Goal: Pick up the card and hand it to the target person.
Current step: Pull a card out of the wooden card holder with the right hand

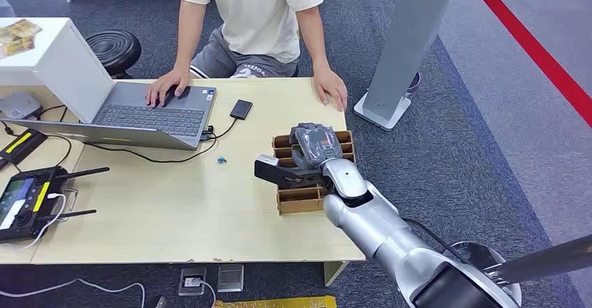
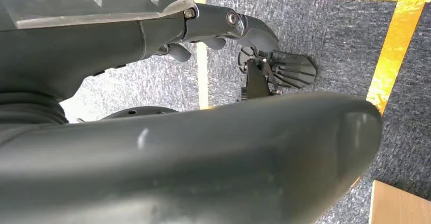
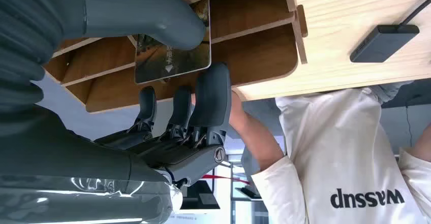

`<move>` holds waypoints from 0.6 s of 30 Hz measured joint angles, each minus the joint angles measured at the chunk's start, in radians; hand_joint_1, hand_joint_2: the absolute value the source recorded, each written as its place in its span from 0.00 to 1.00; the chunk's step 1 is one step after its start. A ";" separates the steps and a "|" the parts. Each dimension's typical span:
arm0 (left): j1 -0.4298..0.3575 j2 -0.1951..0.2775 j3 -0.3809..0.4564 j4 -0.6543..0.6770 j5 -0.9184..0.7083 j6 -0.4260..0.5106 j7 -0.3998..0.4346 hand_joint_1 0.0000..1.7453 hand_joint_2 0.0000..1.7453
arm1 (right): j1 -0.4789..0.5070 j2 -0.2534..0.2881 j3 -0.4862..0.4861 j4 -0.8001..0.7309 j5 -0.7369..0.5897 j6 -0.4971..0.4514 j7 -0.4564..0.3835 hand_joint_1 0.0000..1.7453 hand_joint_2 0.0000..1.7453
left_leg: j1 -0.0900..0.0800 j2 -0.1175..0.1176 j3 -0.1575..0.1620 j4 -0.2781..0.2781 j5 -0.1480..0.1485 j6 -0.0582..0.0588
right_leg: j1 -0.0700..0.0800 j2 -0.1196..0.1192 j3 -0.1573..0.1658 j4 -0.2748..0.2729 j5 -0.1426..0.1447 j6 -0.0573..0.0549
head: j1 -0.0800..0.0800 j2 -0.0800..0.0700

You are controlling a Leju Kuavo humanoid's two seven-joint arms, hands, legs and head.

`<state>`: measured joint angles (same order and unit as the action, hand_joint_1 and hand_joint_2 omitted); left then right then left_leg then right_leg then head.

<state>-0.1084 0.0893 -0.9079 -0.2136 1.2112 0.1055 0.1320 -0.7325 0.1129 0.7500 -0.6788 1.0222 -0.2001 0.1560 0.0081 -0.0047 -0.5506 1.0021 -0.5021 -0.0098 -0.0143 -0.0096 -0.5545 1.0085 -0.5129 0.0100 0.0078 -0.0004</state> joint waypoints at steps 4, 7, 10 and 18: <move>0.000 0.000 0.000 0.000 0.000 -0.003 0.000 0.00 0.00 | 0.004 -0.005 0.000 -0.004 0.005 0.006 0.011 0.60 1.00 | 0.000 0.000 0.000 0.000 0.000 0.000 | 0.000 0.000 0.000 0.000 0.000 0.000 | 0.000 0.000; 0.000 0.000 0.000 0.000 -0.001 -0.008 0.000 0.00 0.00 | 0.009 -0.010 0.001 -0.010 0.018 0.018 0.019 0.65 1.00 | 0.000 0.000 0.000 0.000 0.000 0.000 | 0.000 0.000 0.000 0.000 0.000 0.000 | -0.001 0.000; 0.000 0.000 0.000 0.000 -0.003 -0.010 0.000 0.00 0.00 | 0.014 -0.016 0.002 -0.017 0.030 0.028 0.025 0.74 1.00 | 0.000 0.000 0.000 0.000 0.000 0.000 | 0.000 0.000 0.000 0.000 0.000 0.000 | -0.001 0.000; 0.000 0.000 0.000 0.000 -0.009 -0.015 0.000 0.00 0.00 | 0.019 -0.034 0.002 -0.040 0.047 0.029 0.035 0.85 1.00 | 0.000 0.000 0.000 0.000 0.000 0.000 | 0.000 0.000 0.000 0.000 0.000 0.000 | 0.000 0.000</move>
<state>-0.1084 0.0896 -0.9079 -0.2136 1.2018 0.0900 0.1320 -0.7139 0.0793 0.7518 -0.7184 1.0697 -0.1709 0.1909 0.0080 -0.0047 -0.5503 1.0021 -0.5021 -0.0098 -0.0143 -0.0097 -0.5545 1.0085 -0.5129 0.0100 0.0075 -0.0004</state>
